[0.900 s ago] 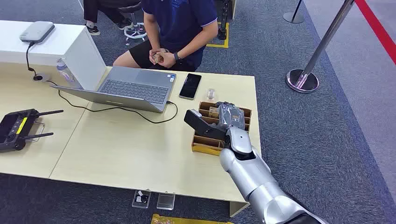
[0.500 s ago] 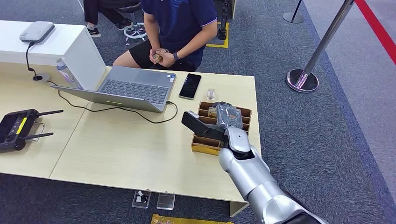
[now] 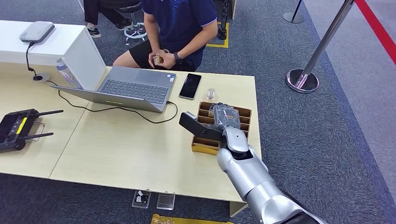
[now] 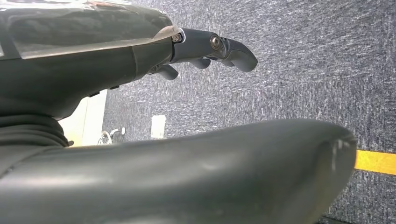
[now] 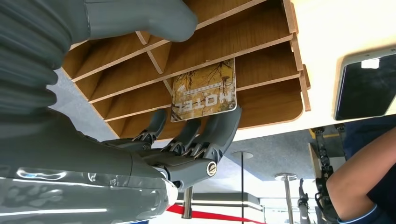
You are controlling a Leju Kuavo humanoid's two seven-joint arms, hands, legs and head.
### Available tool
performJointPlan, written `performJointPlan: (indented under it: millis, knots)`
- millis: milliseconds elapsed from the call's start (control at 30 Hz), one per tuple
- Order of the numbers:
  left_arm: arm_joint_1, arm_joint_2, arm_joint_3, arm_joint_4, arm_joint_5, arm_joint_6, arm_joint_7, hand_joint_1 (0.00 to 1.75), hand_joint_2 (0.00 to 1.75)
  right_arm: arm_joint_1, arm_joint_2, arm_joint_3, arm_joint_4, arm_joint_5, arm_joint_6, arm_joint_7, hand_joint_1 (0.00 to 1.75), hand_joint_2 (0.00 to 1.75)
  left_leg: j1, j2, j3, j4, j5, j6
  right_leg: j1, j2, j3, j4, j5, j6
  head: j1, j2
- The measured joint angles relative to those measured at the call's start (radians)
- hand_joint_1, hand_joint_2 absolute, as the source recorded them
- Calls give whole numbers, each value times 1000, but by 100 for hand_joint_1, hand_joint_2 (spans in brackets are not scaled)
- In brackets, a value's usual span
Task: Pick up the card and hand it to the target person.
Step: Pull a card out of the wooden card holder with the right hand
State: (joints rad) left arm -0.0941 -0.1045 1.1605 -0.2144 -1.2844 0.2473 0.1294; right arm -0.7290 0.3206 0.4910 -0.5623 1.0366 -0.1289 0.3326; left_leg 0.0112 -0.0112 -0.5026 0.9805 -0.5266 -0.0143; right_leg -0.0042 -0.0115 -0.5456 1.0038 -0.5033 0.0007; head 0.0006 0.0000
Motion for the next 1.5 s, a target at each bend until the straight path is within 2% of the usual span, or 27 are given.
performJointPlan:
  millis: [333,400,533,733,867,1000,1133,1500]
  knots:
    - [0,0,0,0,2,-3,-3,0,0,0,0,0,0,-12,-2,0,74,175,0,0,0,0,0,0,0,0,0,0,0,0,0,0]
    - [1,0,0,0,3,-7,-3,0,0,0,-1,0,0,-14,-3,0,80,175,0,0,0,0,0,0,0,0,0,0,0,0,0,0]
    - [1,2,2,0,7,-11,-3,0,0,0,-2,0,-1,-16,-4,0,106,175,0,0,0,0,0,0,0,0,0,0,0,0,0,0]
    - [1,6,9,0,10,-25,-8,0,0,-1,-5,0,-2,-19,-6,0,107,175,0,0,0,0,0,0,0,0,0,0,0,0,0,0]
    - [1,8,11,0,11,-28,-13,0,175,-2,-8,0,-6,-21,-6,1,108,175,0,0,0,0,0,0,0,0,0,0,0,0,0,0]
    - [1,9,13,0,14,-28,-20,0,175,-2,-8,0,-7,-22,-6,1,116,175,0,0,0,0,0,0,0,0,0,0,0,0,0,0]
    - [1,9,14,0,18,-26,-24,0,175,-2,-9,0,-8,-22,-6,1,140,175,0,0,0,0,0,0,0,0,0,0,0,0,0,0]
    - [1,9,15,0,16,-28,-16,0,175,-5,-10,0,-14,-21,-6,3,141,175,0,0,0,0,0,0,0,0,0,0,0,0,0,0]
